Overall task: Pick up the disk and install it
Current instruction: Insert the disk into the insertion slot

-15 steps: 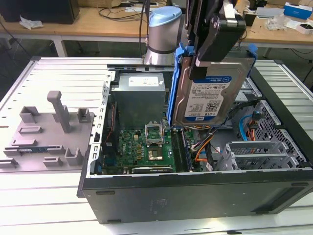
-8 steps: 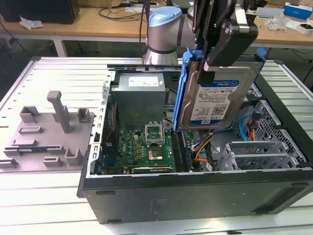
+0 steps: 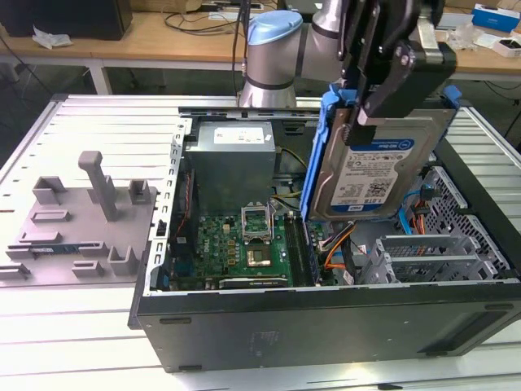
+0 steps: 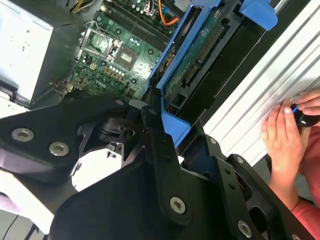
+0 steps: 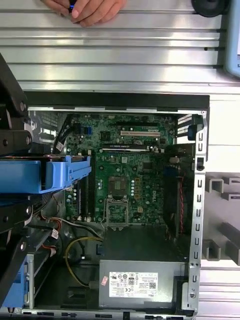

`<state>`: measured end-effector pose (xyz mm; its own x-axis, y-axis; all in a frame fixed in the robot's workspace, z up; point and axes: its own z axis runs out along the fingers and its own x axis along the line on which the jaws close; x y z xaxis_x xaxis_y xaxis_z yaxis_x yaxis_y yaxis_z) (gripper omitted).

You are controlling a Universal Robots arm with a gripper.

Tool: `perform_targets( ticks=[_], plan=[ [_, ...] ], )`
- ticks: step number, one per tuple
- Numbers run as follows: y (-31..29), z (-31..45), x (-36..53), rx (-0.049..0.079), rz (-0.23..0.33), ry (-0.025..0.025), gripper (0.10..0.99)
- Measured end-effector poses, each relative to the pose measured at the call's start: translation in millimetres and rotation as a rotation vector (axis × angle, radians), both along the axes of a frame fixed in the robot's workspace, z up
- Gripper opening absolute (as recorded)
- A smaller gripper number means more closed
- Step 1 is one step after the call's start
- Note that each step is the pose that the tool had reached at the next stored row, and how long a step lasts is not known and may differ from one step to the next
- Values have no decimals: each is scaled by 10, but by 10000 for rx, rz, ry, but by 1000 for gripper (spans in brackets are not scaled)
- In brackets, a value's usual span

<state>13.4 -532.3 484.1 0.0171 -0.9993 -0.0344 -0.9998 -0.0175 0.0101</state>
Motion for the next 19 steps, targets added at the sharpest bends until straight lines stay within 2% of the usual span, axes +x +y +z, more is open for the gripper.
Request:
perform_targets(
  ticks=[5, 12, 15, 19],
  plan=[
    [-59, -24, 153, 23, -6, -1, 369],
    [-94, -38, 339, 35, -10, 0, 369],
    [-121, -46, 492, 40, -11, 0, 369],
    [-145, -55, 643, 42, -14, 0, 369]
  ],
)
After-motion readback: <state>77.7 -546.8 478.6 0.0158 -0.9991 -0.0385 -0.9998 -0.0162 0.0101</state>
